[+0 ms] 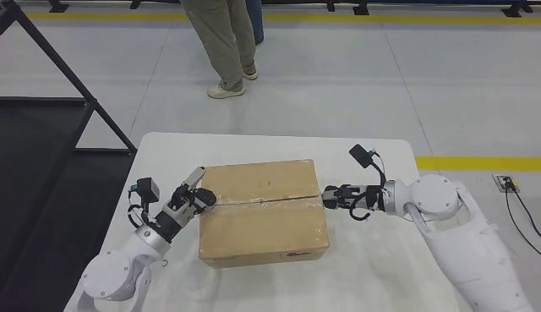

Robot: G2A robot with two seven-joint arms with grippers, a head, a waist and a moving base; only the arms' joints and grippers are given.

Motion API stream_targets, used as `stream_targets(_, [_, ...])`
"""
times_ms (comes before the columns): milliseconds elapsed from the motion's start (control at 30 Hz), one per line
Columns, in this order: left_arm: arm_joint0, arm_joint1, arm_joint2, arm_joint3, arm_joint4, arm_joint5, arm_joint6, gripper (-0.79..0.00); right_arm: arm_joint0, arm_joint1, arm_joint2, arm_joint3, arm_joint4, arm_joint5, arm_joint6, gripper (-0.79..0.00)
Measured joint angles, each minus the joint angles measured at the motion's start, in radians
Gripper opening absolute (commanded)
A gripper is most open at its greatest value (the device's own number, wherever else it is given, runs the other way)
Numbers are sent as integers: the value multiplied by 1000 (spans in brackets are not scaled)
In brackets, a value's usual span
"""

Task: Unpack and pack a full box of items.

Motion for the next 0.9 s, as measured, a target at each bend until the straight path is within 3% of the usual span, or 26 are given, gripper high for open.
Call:
stream_targets(300, [32, 3, -80, 0, -54, -22, 30, 0, 39, -10, -41, 66, 36, -30, 17, -785])
stream_targets(567, [42, 4, -106, -1, -76, -28, 39, 0, 61, -12, -35, 125, 78, -71, 5, -785])
stream_targets(733, [40, 4, -118, 4, -79, -35, 52, 0, 32, -2, 15, 46, 87, -90, -84, -785])
stream_targets(900, [52, 4, -144, 13, -104, -52, 59, 0, 0, -1, 0, -87, 85, -75, -88, -785])
